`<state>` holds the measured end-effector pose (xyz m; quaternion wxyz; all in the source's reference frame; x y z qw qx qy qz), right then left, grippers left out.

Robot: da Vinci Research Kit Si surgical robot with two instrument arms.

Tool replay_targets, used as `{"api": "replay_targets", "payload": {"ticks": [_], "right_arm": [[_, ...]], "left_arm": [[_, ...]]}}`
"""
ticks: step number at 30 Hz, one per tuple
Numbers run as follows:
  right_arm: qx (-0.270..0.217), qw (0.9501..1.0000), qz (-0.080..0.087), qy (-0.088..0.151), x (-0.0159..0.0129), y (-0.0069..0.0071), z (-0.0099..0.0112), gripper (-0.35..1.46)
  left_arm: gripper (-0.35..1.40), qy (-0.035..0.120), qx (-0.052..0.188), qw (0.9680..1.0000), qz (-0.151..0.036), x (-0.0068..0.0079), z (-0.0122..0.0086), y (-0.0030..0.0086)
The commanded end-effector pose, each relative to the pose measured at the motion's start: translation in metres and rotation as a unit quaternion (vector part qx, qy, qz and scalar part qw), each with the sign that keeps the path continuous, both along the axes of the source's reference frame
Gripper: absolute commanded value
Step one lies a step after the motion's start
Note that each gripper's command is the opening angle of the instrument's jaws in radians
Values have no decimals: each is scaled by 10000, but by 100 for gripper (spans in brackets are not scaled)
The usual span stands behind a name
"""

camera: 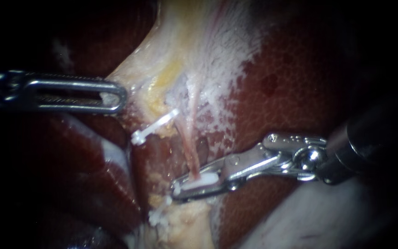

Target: Going back second clip right tube

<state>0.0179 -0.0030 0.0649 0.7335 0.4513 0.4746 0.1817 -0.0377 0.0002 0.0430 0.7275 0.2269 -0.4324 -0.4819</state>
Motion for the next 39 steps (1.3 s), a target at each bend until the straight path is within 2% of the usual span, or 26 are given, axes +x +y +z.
{"api": "replay_targets", "payload": {"ticks": [1, 7, 9, 13, 16, 21, 28, 34, 37, 39], "right_arm": [[-1, 10000, -1, 1, 0, 0, 0, -35], [0, 10000, -1, 1, 0, 0, 0, -35], [-177, 9998, -26, 104, 1, 0, 0, -35], [-511, 9983, -77, 282, 3, 1, 0, 4], [-788, 9958, -117, 444, 4, 1, 0, 21], [-1181, 9912, -69, 598, 4, 2, 0, 39], [-1641, 9832, -32, 797, 3, 12, -6, 50], [-1762, 9807, -1, 842, -5, 18, -12, 52], [-1794, 9805, 73, 800, -14, 19, -15, 55], [-1857, 9798, 230, 702, -21, 20, -17, 58]], "left_arm": [[-35, 0, 0, 10000, 1, 0, 0, 0], [-35, 0, 0, 10000, 0, 0, 0, 0], [-35, 0, 0, 10000, 0, 0, 0, 0], [-35, 2, 0, 10000, -2, 0, -1, 0], [-35, 4, 0, 10000, -5, 0, -2, -1], [-35, 6, 0, 10000, -7, 0, -3, -1], [-35, 5, 0, 10000, -7, 0, -4, -2], [-35, 5, 0, 10000, -6, 0, -4, -2], [-35, 5, 0, 10000, -5, 1, -4, -2], [-35, 3, 0, 10000, -3, 1, -4, -2]]}}
